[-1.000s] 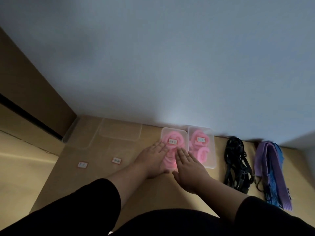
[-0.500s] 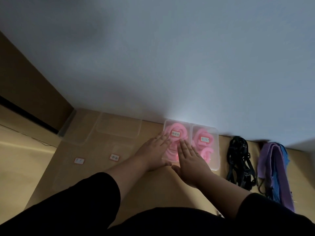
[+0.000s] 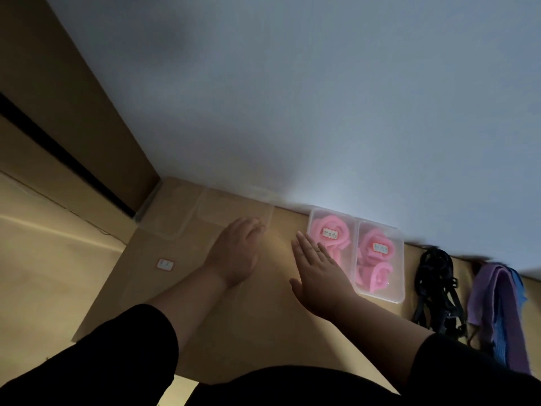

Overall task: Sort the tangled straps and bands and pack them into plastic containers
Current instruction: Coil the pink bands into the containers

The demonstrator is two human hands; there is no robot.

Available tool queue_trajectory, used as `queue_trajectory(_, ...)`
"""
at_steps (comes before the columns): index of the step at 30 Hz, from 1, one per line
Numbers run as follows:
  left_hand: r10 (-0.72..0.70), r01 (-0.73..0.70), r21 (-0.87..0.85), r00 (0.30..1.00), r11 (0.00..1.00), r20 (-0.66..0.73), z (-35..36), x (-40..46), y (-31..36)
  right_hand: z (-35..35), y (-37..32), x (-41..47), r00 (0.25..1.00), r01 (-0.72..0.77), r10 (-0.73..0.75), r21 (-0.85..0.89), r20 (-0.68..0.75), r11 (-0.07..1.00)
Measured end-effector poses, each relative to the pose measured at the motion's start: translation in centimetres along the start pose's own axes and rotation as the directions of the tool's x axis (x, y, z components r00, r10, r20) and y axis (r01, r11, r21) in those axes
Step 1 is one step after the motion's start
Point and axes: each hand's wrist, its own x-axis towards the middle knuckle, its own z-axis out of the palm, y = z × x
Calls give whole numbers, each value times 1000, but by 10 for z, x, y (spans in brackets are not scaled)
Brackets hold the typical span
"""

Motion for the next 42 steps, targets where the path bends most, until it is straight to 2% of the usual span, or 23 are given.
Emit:
queue_trajectory(2, -64, 64, 3, 998, 998, -12, -14, 3, -11, -5, -19, 12, 1000, 12, -11, 72, -6, 997)
queue_trajectory(5, -63, 63, -1, 997, 998, 42, -21, 6, -23, -2, -44, 22, 1000, -3, 4, 171, -2, 985)
queue_trajectory(8, -60, 59, 17, 994, 998, 87, -15, 11, -32, 6, -56, 26, 999, -33, 27, 185, 34, 982)
queue_trajectory(13, 27, -29, 19, 991, 999, 130, -10, 15, -35, 2, -62, 29, 995, -88, 80, 167, 51, 982)
queue_trajectory(19, 208, -209, -79, 978, 975, -19, -9, 14, -49, -3, -60, 23, 986, -166, 162, 246, 39, 955)
queue_trajectory(26, 433, -450, -131, 891, 883, -138, -21, 11, -38, -18, -55, 5, 952, -249, 290, 302, -99, 920)
queue_trajectory(31, 502, -527, -101, 842, 844, -197, -23, 1, -16, -18, -47, -18, 908, -327, 393, 341, -145, 881)
queue_trajectory(36, 559, -580, -94, 809, 809, -184, -19, -9, 15, -19, -26, -53, 888, -358, 420, 288, -188, 888)
queue_trajectory(39, 617, -643, -115, 762, 758, -195, -16, -9, 44, -18, -9, -86, 870, -390, 449, 274, -204, 879)
queue_trajectory(42, 672, -707, -140, 705, 694, -227, -13, -8, 75, -8, 7, -120, 882, -381, 417, 188, -220, 905)
